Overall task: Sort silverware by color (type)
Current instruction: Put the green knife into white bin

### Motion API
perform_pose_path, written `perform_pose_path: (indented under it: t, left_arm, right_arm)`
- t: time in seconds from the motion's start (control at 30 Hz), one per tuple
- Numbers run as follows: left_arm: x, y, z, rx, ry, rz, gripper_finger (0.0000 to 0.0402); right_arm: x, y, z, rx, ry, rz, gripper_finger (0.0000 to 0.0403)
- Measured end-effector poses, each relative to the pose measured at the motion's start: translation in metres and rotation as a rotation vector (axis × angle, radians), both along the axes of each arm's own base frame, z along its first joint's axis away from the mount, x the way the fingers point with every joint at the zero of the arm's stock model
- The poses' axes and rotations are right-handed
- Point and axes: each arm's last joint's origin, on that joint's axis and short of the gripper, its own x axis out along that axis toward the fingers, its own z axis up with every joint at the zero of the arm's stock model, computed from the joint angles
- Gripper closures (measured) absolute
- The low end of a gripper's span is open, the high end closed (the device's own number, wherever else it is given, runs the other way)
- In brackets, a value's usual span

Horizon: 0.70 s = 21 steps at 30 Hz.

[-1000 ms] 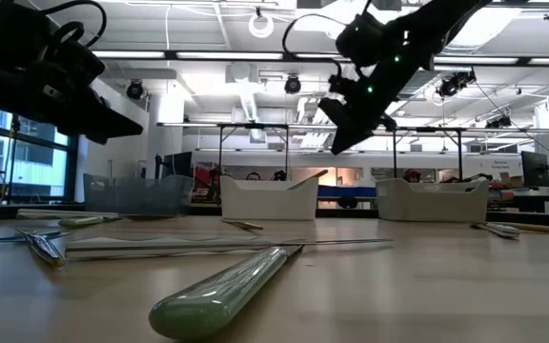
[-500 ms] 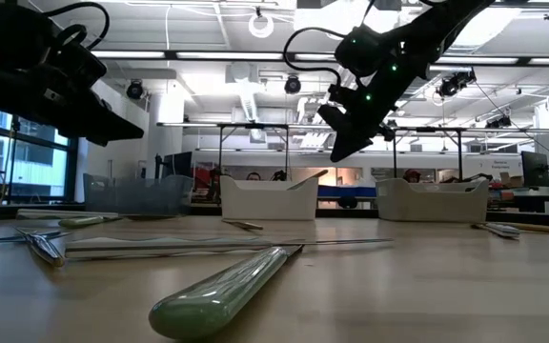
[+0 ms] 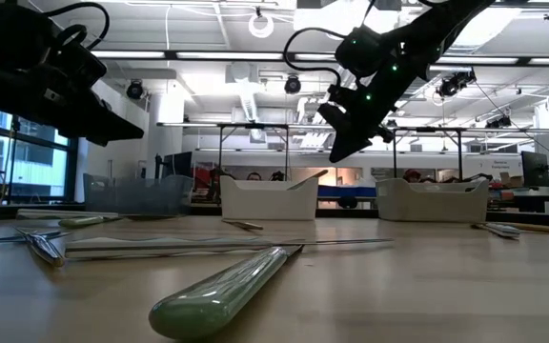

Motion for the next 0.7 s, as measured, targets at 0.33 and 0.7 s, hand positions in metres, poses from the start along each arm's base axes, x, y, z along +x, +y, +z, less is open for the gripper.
perform_pose_path:
  t: [0.33,0.7]
  left_arm:
    - [0.000,0.000,0.000,0.000,0.000,0.000,0.0402]
    - [0.000,0.000,0.000,-0.002,0.000,0.001,0.0401]
  right_arm:
    - [-0.001,-0.004,-0.002,0.012,0.000,0.008,0.0403]
    - [0.007,-0.011,-0.018,0.008,0.008,0.004,0.0403]
